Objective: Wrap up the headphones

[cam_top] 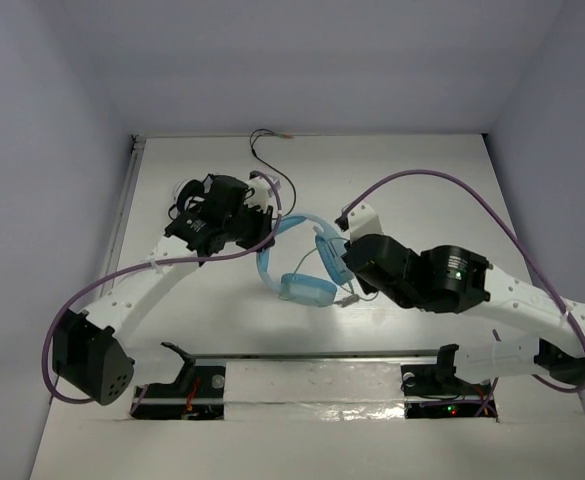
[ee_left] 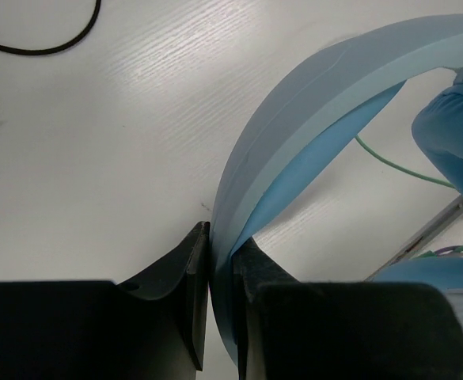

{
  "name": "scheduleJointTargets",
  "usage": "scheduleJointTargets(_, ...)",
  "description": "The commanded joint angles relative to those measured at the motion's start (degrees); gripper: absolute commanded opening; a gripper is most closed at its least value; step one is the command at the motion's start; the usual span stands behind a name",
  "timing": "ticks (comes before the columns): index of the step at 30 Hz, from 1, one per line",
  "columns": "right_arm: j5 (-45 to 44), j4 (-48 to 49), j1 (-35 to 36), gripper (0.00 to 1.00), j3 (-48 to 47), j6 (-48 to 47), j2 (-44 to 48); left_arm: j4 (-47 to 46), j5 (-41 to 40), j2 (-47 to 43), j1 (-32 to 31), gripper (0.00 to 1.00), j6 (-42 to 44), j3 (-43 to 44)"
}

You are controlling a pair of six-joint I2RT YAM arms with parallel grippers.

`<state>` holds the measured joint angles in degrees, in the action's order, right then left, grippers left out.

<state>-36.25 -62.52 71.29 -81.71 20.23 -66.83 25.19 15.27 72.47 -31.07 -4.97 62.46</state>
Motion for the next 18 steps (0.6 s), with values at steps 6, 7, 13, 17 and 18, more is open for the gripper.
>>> scheduleJointTargets(6,-5.49,7.5,-3.08,0.0,2.16,-6.34,-1.02,-8.13,15.75,-5.14,-0.48,0.0,0.58,-4.26)
scheduleJointTargets(7,-6.63,9.16,-3.69,0.0,2.69,-6.69,-0.94,-8.31,16.89,-5.14,-0.48,0.0,0.75,-4.45)
scheduleJointTargets(13,-3.57,15.75,-8.0,0.0,5.06,-9.59,-1.46,-8.58,18.74,-5.14,-2.68,0.0,1.28,-4.01)
scheduleJointTargets(17,-1.81,19.27,-10.81,0.0,7.0,-10.03,-1.38,-9.72,21.65,-7.25,-2.68,0.0,1.02,-3.48)
scheduleJointTargets(18,-1.11,20.24,-10.82,0.0,7.53,-10.03,-0.59,-9.81,21.65,-7.6,-2.68,0.0,0.67,-3.31)
